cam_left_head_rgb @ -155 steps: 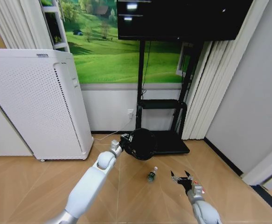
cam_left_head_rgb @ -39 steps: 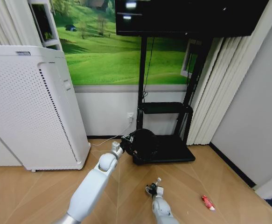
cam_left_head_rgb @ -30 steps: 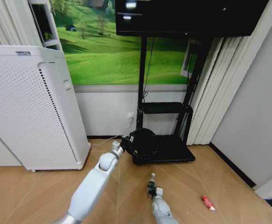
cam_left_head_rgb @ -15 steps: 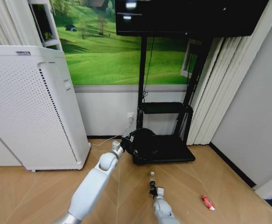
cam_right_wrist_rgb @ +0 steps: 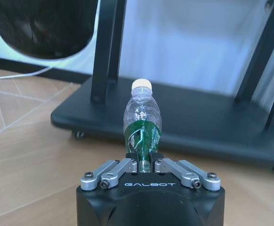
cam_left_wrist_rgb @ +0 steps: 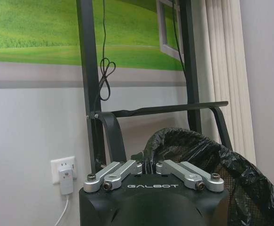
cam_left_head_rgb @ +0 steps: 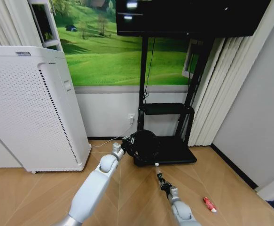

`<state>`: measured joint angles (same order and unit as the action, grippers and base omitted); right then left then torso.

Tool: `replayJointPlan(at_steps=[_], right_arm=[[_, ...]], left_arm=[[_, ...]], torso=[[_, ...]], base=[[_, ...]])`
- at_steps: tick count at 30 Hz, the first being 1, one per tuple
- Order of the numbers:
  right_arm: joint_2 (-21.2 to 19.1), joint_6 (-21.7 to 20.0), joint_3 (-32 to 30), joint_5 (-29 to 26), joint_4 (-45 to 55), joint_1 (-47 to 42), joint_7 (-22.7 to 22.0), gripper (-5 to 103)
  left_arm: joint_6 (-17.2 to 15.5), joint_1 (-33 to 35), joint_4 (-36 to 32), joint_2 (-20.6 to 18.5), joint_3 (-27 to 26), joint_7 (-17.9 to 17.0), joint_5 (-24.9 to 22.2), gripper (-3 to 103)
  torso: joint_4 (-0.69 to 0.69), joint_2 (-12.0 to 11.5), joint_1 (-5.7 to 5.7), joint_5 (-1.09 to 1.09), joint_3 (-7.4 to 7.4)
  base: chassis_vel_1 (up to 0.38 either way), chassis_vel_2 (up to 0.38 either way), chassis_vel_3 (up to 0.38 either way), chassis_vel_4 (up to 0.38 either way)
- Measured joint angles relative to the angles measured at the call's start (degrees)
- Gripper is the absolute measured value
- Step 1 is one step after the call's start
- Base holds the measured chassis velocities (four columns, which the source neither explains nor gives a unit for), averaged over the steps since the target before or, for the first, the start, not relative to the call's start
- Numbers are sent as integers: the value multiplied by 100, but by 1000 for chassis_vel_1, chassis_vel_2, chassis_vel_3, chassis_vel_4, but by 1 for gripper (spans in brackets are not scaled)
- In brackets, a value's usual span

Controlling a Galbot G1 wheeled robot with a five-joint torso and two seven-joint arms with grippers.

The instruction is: Pick up the trash bin and place the garbage on the floor into it.

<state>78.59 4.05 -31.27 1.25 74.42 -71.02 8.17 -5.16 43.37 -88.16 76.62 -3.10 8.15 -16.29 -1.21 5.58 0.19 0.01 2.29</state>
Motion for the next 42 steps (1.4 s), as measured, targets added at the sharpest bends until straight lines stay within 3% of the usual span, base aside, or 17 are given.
replayJointPlan(at_steps=[6, 24, 42], right_arm=[[-231, 208, -503, 376, 633, -211, 387, 12], [-582, 132, -1462, -390, 2193, -522, 265, 11], [-610, -417, -1034, -660, 4016, -919, 421, 11]], left_arm=[[-65, 122, -105, -63, -43, -37, -1, 7], [-175, 401, -158, -216, -79, -163, -35, 7], [-136, 140, 229, 463, 346, -172, 75, 7]], torso=[[0, 0, 0, 0, 0], [0, 1, 0, 0, 0], [1, 2, 0, 0, 0]], base=[[0, 0, 0, 0], [0, 0, 0, 0], [0, 0, 0, 0]])
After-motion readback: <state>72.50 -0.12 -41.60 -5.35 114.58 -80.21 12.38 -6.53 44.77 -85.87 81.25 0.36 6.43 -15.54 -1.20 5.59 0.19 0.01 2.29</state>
